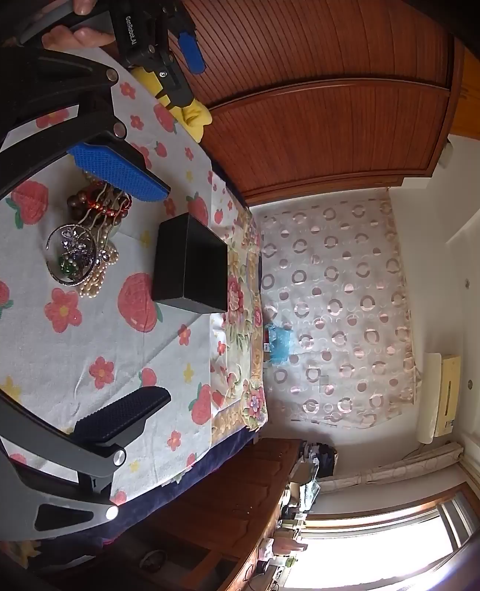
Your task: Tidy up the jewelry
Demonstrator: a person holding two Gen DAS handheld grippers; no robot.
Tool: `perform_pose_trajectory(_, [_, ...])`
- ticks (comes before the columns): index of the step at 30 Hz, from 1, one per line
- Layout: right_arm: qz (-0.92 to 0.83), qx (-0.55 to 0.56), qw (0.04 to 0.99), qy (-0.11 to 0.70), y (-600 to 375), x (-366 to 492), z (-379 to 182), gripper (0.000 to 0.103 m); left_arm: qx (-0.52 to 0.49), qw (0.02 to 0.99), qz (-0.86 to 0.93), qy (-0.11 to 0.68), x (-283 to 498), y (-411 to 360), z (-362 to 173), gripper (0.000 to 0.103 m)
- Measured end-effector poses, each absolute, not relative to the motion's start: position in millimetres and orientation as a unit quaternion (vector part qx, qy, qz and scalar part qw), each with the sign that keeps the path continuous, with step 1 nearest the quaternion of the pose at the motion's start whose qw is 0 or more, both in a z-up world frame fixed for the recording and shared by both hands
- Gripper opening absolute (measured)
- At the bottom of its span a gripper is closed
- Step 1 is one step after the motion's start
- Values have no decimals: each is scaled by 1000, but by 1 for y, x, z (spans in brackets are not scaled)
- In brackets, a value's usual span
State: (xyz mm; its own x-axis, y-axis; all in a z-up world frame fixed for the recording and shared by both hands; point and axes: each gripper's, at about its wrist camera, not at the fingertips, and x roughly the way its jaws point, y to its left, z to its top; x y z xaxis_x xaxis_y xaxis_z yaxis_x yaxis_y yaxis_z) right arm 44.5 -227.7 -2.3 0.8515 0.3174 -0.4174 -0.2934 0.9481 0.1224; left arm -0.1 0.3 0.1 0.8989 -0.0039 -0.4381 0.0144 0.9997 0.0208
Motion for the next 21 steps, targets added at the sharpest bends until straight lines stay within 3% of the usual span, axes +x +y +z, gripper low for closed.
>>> perform_pose_trajectory(21, [159, 27, 961, 223, -227, 45, -2, 101, 12, 974, -4, 224, 0, 0, 0, 95])
